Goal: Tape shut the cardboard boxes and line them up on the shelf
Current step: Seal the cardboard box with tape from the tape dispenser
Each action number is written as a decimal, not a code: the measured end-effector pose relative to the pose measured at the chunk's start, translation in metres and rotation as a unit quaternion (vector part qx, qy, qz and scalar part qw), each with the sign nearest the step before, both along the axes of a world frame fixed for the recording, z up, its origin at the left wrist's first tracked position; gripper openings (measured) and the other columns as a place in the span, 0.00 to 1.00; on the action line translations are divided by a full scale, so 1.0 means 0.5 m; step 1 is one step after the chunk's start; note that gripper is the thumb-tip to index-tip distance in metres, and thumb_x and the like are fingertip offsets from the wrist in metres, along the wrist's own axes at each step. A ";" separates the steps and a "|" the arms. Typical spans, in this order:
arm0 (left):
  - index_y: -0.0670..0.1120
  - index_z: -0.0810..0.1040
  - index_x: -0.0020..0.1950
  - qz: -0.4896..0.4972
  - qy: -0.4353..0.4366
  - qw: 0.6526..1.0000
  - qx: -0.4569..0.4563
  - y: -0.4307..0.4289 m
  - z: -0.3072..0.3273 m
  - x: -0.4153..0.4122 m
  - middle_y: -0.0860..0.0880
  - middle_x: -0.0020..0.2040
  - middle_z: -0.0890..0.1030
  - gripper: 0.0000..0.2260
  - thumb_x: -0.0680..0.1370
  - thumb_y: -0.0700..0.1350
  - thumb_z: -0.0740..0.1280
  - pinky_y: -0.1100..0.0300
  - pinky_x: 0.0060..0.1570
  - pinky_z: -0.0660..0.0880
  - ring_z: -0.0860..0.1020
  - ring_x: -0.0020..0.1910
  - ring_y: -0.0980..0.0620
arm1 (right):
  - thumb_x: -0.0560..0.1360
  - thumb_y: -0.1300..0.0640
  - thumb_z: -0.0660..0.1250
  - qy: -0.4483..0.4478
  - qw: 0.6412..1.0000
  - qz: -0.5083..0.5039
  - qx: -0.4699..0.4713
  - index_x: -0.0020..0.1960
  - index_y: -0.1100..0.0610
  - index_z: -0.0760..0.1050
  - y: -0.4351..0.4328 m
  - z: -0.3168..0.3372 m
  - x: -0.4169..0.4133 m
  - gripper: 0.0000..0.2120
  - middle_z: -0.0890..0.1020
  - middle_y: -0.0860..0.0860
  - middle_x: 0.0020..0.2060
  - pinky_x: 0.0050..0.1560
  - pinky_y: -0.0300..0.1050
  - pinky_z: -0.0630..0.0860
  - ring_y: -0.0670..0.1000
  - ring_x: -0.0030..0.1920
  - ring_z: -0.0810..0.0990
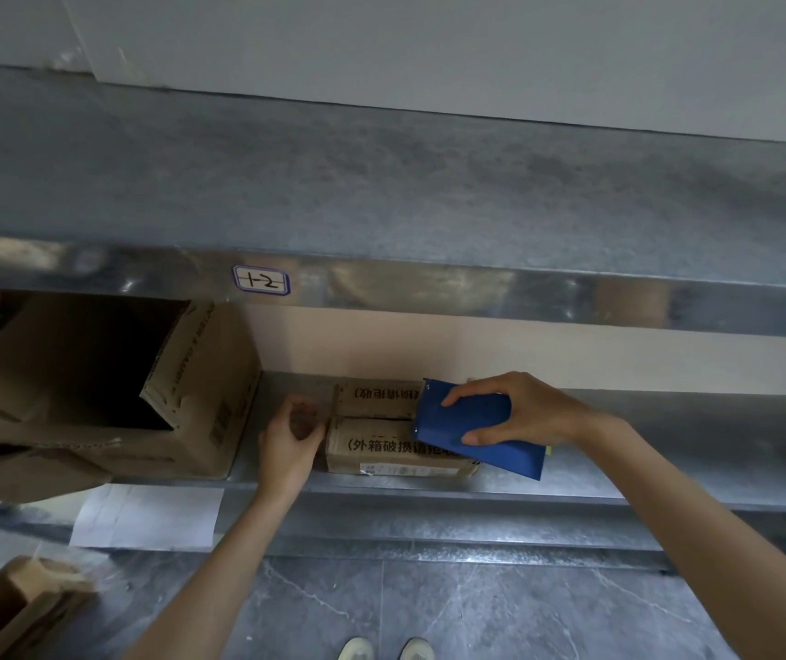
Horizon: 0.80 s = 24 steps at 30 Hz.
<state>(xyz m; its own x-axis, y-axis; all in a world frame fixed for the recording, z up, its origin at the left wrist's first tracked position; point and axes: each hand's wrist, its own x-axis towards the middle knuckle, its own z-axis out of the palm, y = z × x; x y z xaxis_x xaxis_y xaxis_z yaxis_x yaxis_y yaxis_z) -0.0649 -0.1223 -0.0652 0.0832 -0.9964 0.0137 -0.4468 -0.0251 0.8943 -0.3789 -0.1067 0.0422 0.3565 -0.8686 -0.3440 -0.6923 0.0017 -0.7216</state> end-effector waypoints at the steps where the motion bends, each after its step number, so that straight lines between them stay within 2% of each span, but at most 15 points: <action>1: 0.48 0.76 0.49 -0.003 -0.004 1.000 -0.011 0.000 0.001 -0.003 0.56 0.44 0.81 0.09 0.75 0.38 0.73 0.73 0.41 0.72 0.79 0.43 0.63 | 0.69 0.44 0.76 0.001 1.000 0.002 0.004 0.58 0.31 0.76 0.000 0.000 -0.001 0.20 0.77 0.33 0.60 0.62 0.40 0.74 0.37 0.59 0.75; 6: 0.45 0.78 0.49 -0.004 -0.029 1.000 -0.007 0.003 0.004 -0.005 0.53 0.44 0.81 0.08 0.74 0.35 0.73 0.67 0.43 0.71 0.81 0.47 0.50 | 0.72 0.42 0.73 0.014 0.999 0.025 0.027 0.59 0.30 0.72 0.001 0.005 0.000 0.19 0.74 0.29 0.58 0.54 0.34 0.71 0.33 0.57 0.73; 9: 0.44 0.79 0.54 -0.018 -0.040 0.997 -0.065 -0.006 0.030 -0.014 0.51 0.51 0.81 0.11 0.74 0.36 0.73 0.59 0.52 0.74 0.79 0.53 0.51 | 0.73 0.40 0.71 0.022 0.998 0.038 0.037 0.60 0.30 0.70 -0.002 0.006 -0.001 0.18 0.73 0.31 0.60 0.57 0.37 0.72 0.36 0.58 0.73; 11: 0.45 0.78 0.58 -0.086 -0.049 0.989 -0.112 -0.009 0.048 -0.032 0.51 0.57 0.80 0.13 0.75 0.41 0.73 0.53 0.60 0.74 0.76 0.59 0.53 | 0.73 0.39 0.70 0.021 0.998 0.043 0.042 0.61 0.30 0.69 -0.003 0.006 -0.001 0.18 0.73 0.33 0.62 0.59 0.39 0.71 0.38 0.60 0.73; 12: 0.47 0.77 0.61 -0.134 -0.061 0.983 -0.114 -0.009 0.053 -0.042 0.53 0.61 0.77 0.16 0.75 0.45 0.74 0.53 0.65 0.72 0.74 0.64 0.54 | 0.73 0.39 0.70 0.021 0.998 0.043 0.042 0.61 0.30 0.69 -0.003 0.005 -0.001 0.18 0.73 0.33 0.62 0.59 0.40 0.71 0.39 0.61 0.73; 14: 0.50 0.72 0.69 -0.228 -0.121 0.963 -0.074 -0.007 0.054 -0.062 0.58 0.70 0.69 0.29 0.72 0.57 0.75 0.55 0.74 0.59 0.62 0.74 0.54 | 0.73 0.39 0.70 0.019 0.998 0.040 0.039 0.61 0.30 0.69 -0.002 0.004 0.000 0.18 0.73 0.32 0.61 0.58 0.38 0.70 0.37 0.60 0.72; 16: 0.52 0.65 0.76 -0.283 -0.213 0.934 -0.053 -0.008 0.042 -0.076 0.57 0.77 0.61 0.43 0.66 0.67 0.74 0.53 0.76 0.49 0.51 0.79 0.53 | 0.73 0.39 0.70 0.017 0.999 0.034 0.035 0.60 0.30 0.70 -0.001 0.005 0.003 0.18 0.73 0.30 0.59 0.57 0.37 0.69 0.35 0.58 0.72; 17: 0.51 0.62 0.78 -0.292 -0.250 0.921 -0.061 -0.009 0.034 -0.081 0.55 0.78 0.59 0.48 0.64 0.70 0.74 0.51 0.77 0.46 0.49 0.79 0.52 | 0.72 0.39 0.71 0.016 0.999 0.031 0.033 0.60 0.31 0.70 -0.002 0.006 0.004 0.18 0.73 0.29 0.59 0.57 0.37 0.69 0.34 0.58 0.72; 19: 0.51 0.60 0.79 -0.286 -0.288 0.910 -0.086 -0.011 0.022 -0.087 0.54 0.79 0.58 0.51 0.62 0.72 0.73 0.47 0.78 0.46 0.49 0.79 0.50 | 0.72 0.39 0.72 0.016 0.999 0.030 0.029 0.60 0.31 0.71 -0.002 0.008 0.007 0.19 0.73 0.29 0.58 0.59 0.38 0.70 0.34 0.58 0.72; 24: 0.51 0.64 0.77 -0.271 -0.253 0.921 -0.119 -0.016 0.009 -0.086 0.54 0.76 0.64 0.47 0.63 0.68 0.75 0.47 0.77 0.49 0.56 0.78 0.47 | 0.73 0.44 0.72 0.014 0.998 0.043 0.036 0.63 0.34 0.70 0.002 0.013 0.004 0.21 0.73 0.36 0.63 0.64 0.47 0.71 0.41 0.63 0.72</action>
